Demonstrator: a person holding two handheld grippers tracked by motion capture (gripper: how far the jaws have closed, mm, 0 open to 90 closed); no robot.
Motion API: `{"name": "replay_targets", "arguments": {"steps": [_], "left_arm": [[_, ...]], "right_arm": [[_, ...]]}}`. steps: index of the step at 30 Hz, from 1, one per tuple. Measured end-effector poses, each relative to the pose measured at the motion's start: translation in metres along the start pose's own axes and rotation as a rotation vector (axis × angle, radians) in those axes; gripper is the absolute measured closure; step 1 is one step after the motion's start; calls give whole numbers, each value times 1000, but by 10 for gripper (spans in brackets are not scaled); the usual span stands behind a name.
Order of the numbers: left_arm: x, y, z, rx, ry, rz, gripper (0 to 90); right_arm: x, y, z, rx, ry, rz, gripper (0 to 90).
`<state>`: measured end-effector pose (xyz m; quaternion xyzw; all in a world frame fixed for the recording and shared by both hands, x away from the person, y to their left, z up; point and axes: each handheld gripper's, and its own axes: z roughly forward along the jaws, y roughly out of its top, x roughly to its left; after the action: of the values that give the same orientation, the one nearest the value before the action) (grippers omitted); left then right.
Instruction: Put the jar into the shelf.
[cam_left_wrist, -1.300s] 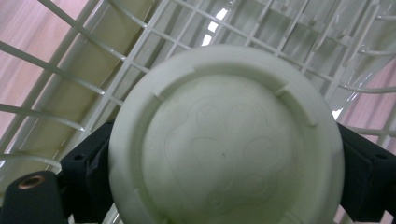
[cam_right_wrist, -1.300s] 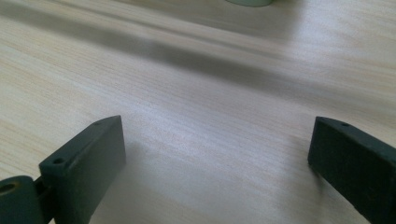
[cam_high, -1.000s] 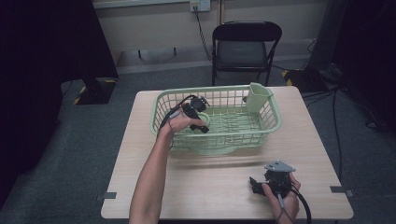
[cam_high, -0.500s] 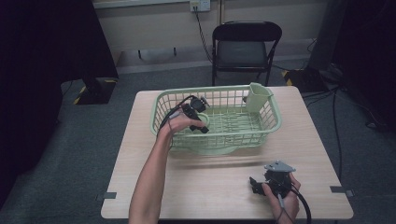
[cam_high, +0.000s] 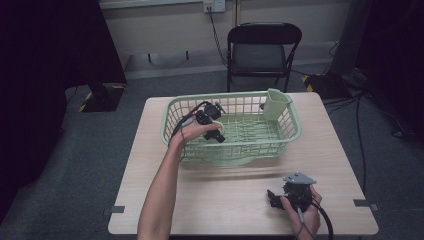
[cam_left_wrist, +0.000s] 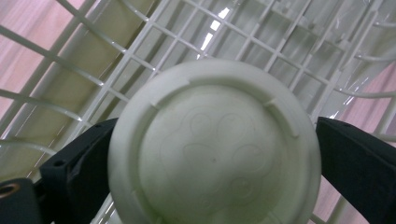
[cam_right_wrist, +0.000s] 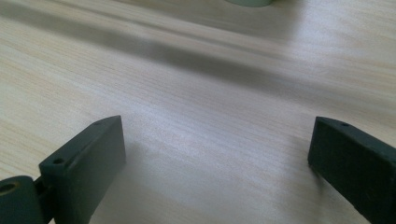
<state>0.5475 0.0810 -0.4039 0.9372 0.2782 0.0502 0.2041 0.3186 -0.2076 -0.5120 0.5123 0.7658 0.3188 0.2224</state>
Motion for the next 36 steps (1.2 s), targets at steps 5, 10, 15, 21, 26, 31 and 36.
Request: {"name": "replay_targets", "arguments": {"steps": [5,10,15,21,26,31,36], "left_arm": [[-2,-1,-7,-24,10,4,38],[-3,-2,-17,-71,14,1,34],[-7,-4,-29,-108,27,12,35],[-13,-5,-41,-156,63,-10,36],[-19,-8,-50,-208,91,-26,38],[-25,-11,-61,-257,93,-38,36],[-35,-13,-72,-286,114,-21,36]], "right_arm": [[0,0,0,1,0,0,33],[0,0,0,1,0,1,33],[0,0,0,1,0,1,32],[0,0,0,2,1,1,32],[0,0,0,2,1,2,32],[0,0,0,2,1,3,32],[0,0,0,1,0,3,32]]}}
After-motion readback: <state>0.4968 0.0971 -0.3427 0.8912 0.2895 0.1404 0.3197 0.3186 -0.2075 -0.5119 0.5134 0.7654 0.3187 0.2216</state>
